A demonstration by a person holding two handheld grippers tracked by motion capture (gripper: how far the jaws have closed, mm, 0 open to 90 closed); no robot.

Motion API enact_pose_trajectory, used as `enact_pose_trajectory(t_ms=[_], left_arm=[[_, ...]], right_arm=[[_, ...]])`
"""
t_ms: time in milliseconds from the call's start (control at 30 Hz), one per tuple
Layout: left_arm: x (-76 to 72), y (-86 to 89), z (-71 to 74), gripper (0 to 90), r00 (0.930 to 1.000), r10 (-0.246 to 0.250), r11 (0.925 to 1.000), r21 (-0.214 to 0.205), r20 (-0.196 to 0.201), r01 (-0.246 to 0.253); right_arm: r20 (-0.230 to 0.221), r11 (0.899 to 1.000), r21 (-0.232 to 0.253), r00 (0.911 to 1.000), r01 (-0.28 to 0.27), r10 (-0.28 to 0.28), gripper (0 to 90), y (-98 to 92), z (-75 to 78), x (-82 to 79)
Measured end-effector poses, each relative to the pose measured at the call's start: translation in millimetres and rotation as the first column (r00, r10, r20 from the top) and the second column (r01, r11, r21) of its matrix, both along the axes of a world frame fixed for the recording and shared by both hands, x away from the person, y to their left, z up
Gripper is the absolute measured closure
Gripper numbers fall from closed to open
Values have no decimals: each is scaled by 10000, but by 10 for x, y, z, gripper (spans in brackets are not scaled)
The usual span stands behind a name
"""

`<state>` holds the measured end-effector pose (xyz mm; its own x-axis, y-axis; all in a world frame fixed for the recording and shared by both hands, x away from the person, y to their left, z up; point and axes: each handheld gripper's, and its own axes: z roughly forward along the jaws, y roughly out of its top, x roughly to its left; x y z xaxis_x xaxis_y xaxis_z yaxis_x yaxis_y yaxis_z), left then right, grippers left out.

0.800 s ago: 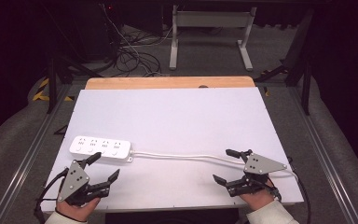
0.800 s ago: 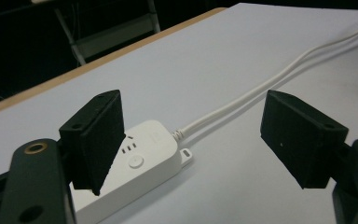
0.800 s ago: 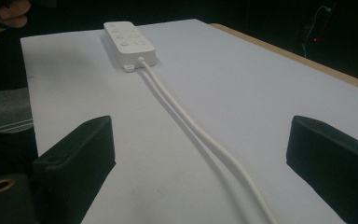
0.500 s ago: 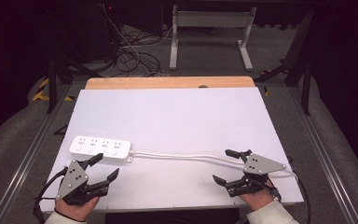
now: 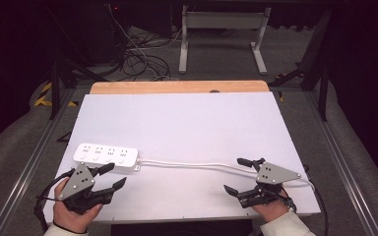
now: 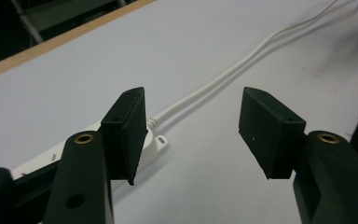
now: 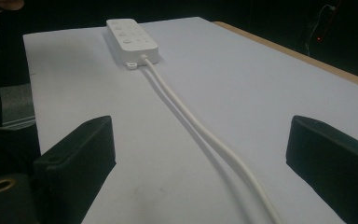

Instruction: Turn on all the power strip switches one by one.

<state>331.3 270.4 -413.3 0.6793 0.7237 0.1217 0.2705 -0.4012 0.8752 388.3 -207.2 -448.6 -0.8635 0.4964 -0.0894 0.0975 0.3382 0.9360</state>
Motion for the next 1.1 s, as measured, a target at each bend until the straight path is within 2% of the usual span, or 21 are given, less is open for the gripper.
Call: enact_pose_trajectory(t_ms=[33, 167, 300, 367, 533, 700, 733, 933, 967, 1000, 1100], left_arm=[[2, -7, 27, 415, 9992, 225, 9992, 328, 332, -236], [22, 10, 64, 415, 9986, 315, 9986, 413, 432, -333], [59, 47, 103, 418, 9982, 493, 9978, 436, 346, -508], [85, 70, 138, 428, 9973, 664, 9957, 627, 298, -682], [137, 120, 178, 442, 9975, 671, 9958, 610, 199, -682], [194, 188, 226, 485, 9973, 710, 9956, 603, 206, -722], [218, 211, 252, 485, 9963, 797, 9942, 694, 328, -818], [252, 252, 290, 496, 9958, 847, 9940, 657, 350, -869], [256, 255, 292, 498, 9956, 870, 9935, 705, 352, -893], [277, 259, 290, 515, 9962, 858, 9933, 768, 141, -866], [299, 266, 286, 547, 9947, 1022, 9900, 963, 114, -1028]], right_arm=[[-6, 10000, -4, 10000, -11, 11, 84, 0, 0, 1], [-10, 10000, 11, 10000, -26, 26, 84, 6, -3, 3], [0, 10000, 8, 10000, -33, 33, 84, 7, -4, 4], [0, 10000, 5, 10000, -40, 40, 84, 8, -5, 4], [-3, 10000, -3, 10000, -55, 55, 84, 12, -7, 4], [19, 10000, -16, 10000, -49, 49, 84, 13, -7, 2], [-3, 10000, -26, 10000, -50, 50, 84, 14, -7, 0], [-30, 10000, -60, 10000, -66, 66, 84, 17, -10, 0], [-32, 10000, -47, 10000, -71, 70, 84, 17, -10, -1], [-34, 10000, -39, 10000, -72, 71, 84, 18, -10, 1], [-51, 9999, -62, 9999, -95, 94, 84, 18, -11, 5]])
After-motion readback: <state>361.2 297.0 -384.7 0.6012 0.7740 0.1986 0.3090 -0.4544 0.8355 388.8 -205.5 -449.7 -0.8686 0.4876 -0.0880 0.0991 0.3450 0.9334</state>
